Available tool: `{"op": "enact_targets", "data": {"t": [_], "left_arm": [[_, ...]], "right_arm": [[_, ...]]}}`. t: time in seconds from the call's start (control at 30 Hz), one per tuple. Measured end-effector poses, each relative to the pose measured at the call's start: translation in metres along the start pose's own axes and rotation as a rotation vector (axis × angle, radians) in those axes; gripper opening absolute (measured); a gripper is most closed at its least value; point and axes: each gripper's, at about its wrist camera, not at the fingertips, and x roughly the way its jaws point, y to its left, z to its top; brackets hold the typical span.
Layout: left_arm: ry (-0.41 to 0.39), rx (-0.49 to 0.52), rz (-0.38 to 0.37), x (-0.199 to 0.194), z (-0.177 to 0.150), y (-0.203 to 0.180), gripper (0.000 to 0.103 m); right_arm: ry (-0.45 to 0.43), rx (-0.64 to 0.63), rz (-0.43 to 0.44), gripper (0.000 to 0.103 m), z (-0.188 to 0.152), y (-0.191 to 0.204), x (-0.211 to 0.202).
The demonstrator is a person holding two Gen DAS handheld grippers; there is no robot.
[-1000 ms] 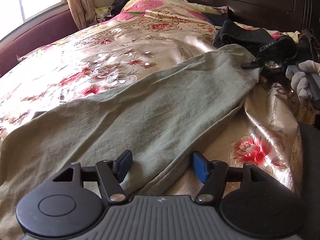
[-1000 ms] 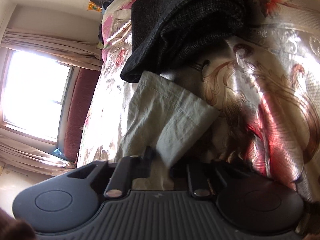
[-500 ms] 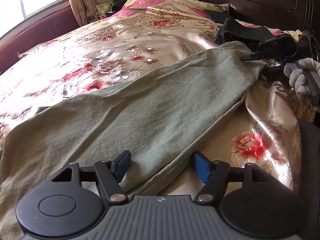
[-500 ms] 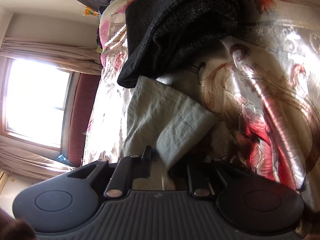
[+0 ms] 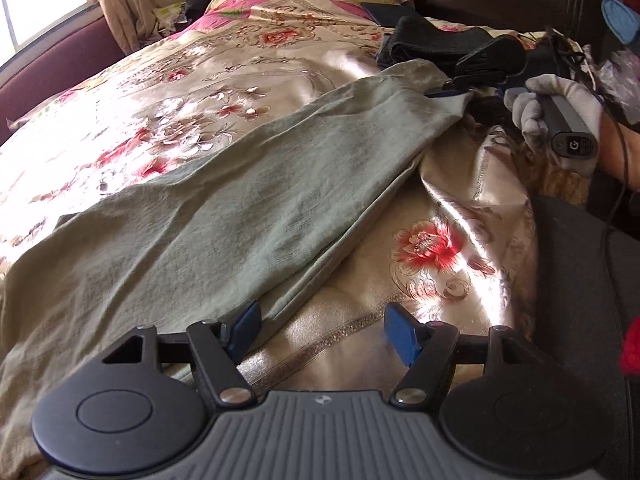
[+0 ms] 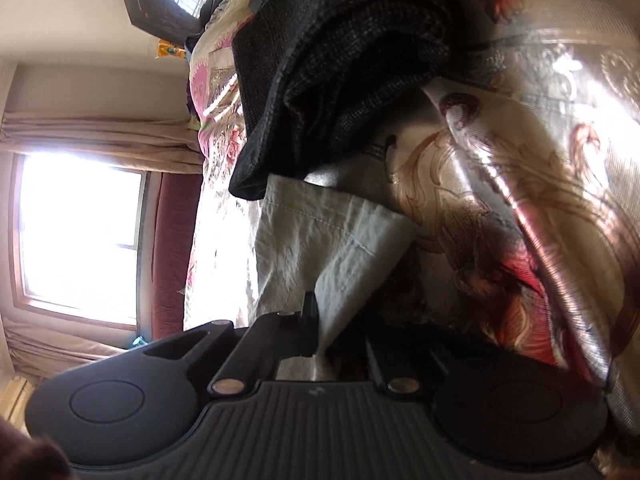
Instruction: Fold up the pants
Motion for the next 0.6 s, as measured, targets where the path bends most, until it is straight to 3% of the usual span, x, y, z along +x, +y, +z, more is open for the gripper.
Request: {"op": "enact_targets", "data": {"t": [0.1,0.23,0.37,0.43,0.6], "left_arm": [[0.015,0.005,-0.019,-0.011,0.002,0.01,0.081],[0.006,-0.004,0.062,-0.025,-0.003,0.028,0.081],[-0.014,0.013,0.129,-0.039,-0.018,0.046,0.081],[-0.012,0.025,0.19,-0.041,-0.024,0.059,0.081],[-0.032,-0.005,0.235,-0.046,-0.03,0.096,0.081]], "right_arm": [[0.042,-0.017,-0.01,0.009,-0.003,0.004,0.004],[0.054,-0.051,-0.069,0.012,-0.005,0.015,-0.013],[0.062,-0.475,-0.2,0.013,-0.04,0.073,-0.047],[0.13,-0.734,-0.177,0.013,-0.077,0.11,-0.048],[0.445,-1.268,-0.041,0.012,-0.212,0.17,0.01]]}}
